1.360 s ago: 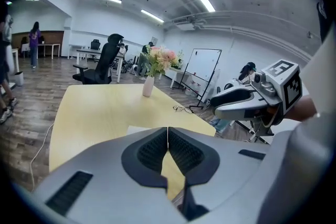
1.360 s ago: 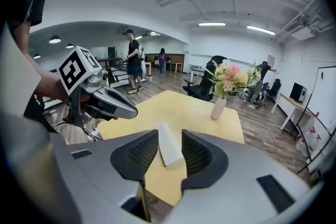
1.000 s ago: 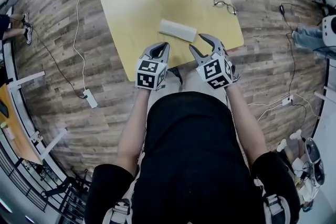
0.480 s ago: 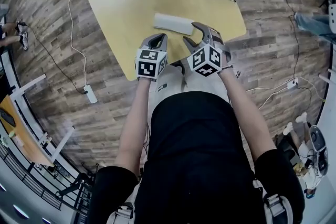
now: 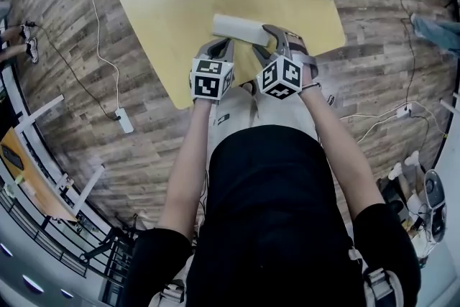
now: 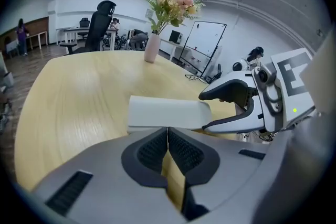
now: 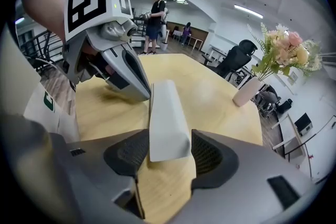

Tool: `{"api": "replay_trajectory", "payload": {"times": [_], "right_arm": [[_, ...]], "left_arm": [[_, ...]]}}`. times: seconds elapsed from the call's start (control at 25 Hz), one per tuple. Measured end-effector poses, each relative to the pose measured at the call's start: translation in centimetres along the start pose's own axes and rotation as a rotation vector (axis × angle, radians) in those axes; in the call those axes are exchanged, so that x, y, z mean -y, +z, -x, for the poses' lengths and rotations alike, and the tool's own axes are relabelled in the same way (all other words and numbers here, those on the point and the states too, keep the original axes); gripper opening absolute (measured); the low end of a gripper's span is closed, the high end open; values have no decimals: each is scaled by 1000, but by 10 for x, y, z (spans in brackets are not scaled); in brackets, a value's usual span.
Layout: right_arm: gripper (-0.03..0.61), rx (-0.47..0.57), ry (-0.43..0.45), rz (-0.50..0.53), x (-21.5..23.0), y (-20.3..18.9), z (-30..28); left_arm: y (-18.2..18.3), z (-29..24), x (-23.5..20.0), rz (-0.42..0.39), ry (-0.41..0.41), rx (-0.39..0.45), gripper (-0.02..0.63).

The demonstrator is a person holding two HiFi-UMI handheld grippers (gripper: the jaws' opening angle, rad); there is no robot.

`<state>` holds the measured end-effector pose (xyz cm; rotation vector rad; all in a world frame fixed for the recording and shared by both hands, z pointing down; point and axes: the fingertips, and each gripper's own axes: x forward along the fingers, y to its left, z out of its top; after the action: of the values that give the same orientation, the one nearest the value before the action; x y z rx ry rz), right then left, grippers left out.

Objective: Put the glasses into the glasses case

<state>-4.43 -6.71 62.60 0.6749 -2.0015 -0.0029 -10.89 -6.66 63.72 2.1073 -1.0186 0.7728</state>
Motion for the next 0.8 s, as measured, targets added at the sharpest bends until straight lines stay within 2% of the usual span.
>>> {"api": "replay_trajectory", "payload": {"times": [0.2,0.52,0.8], "right_arm": [[268,-8,7,38,-1,-2,-5],[258,1,33,35,-3,-2,-3],[255,14,81,-8,-2,-1,1]], "left_arm": [[0,-5,-4,14,3,-12,23],[-3,-7,-4,37,-6,-14,23],[-3,-5,-3,39,-8,-16,23]]}}
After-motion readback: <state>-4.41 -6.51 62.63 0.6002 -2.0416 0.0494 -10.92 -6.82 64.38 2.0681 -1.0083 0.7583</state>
